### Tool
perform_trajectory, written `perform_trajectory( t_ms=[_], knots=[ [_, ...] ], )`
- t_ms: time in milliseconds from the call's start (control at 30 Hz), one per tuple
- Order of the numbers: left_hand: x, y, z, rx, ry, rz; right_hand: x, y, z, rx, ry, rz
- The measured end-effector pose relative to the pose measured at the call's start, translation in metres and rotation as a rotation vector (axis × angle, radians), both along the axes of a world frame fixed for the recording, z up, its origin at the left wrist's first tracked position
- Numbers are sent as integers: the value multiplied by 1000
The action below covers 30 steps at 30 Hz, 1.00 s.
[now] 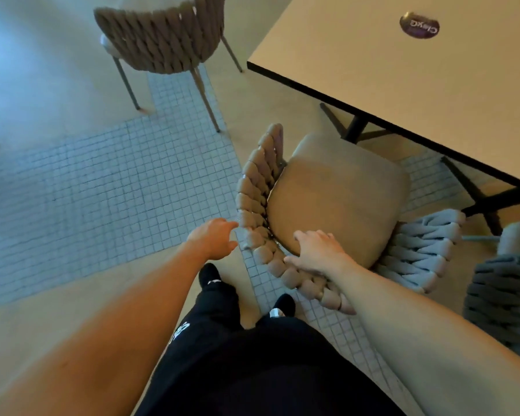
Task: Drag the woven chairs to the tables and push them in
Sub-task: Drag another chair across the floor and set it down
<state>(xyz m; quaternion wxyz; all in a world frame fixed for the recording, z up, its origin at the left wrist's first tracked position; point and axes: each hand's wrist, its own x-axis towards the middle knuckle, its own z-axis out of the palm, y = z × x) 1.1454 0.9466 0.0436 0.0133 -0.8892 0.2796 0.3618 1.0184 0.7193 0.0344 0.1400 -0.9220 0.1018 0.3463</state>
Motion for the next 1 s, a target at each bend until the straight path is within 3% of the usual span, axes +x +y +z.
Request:
perform_trajectory(
  t_ms=[433, 1000],
  knots=[
    [97, 122, 17, -22, -30, 244, 144, 104, 23, -11, -53, 136],
    [240, 252, 30, -36, -15, 311, 317, 225, 32, -6, -57, 142]
  ],
)
